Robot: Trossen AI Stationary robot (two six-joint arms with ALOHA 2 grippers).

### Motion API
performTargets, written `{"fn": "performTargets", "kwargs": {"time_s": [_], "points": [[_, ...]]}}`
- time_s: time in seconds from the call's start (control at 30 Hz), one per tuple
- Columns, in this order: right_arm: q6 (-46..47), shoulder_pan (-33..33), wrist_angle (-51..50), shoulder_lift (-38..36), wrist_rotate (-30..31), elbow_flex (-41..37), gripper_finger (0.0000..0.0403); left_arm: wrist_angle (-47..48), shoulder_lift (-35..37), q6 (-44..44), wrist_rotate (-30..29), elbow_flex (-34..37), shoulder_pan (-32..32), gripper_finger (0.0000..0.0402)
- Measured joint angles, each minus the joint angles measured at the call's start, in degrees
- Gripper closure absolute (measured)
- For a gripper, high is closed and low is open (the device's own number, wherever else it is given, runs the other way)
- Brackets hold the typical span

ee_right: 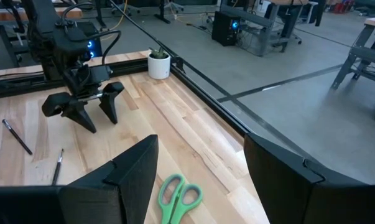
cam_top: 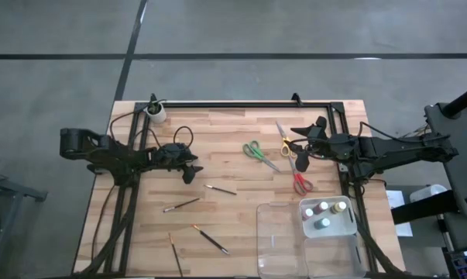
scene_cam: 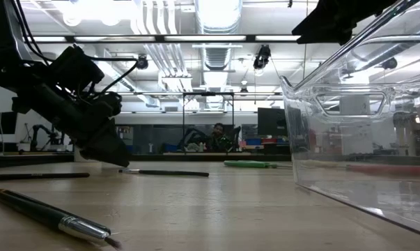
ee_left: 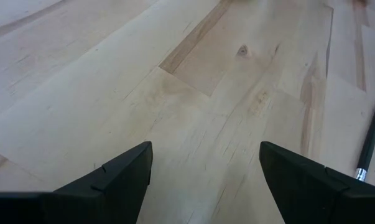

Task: Pick & Place Paint Supplies
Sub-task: Put the top silver paintbrush into the right transparent bin

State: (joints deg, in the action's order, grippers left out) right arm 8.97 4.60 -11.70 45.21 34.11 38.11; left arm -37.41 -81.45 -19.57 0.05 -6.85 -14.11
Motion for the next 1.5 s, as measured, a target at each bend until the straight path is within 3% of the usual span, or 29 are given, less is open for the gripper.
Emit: {"fn": "performTargets", "kwargs": {"time_s": [0.47,0.67,0.8,0.9,1.0,1.13,1.27,1.5], "points": [[-0.02,0.0,0.35,0.0,0.02,0.0,0.0168,-1.37,0.0,1.05,-0.02,0.07,0.0,0.0098],[-2.85,0.05,6.44,0.13,0.53,0.0,0.0168,-2.17,0.0,2.64,-0.09,0.07,0.0,0.0098],[5.8,0.3,6.5,0.41,-5.11,0.0,0.0168,-2.15,-0.02,2.61,-0.22,0.07,0.0,0.0098],[6.26,0.32,6.92,1.57,-9.13,-0.05,0.0168,-2.06,-0.01,1.78,-0.23,0.07,0.0,0.0098],[6.25,0.1,8.49,4.72,-10.04,-0.04,0.0168,-1.97,-0.01,1.72,-0.22,0.07,0.0,0.0098],[5.86,-0.37,11.75,10.88,-18.59,0.92,0.0168,-2.16,-0.02,1.7,-0.22,0.07,0.0,0.0098],[1.47,-0.47,16.92,17.59,-19.18,3.62,0.0168,-2.79,-0.02,2.64,-0.23,0.04,0.0,0.0098],[-2.61,-0.76,9.7,29.97,-19.9,12.06,0.0168,-3.04,-0.02,3.08,-0.24,0.02,0.0,0.0098]]}}
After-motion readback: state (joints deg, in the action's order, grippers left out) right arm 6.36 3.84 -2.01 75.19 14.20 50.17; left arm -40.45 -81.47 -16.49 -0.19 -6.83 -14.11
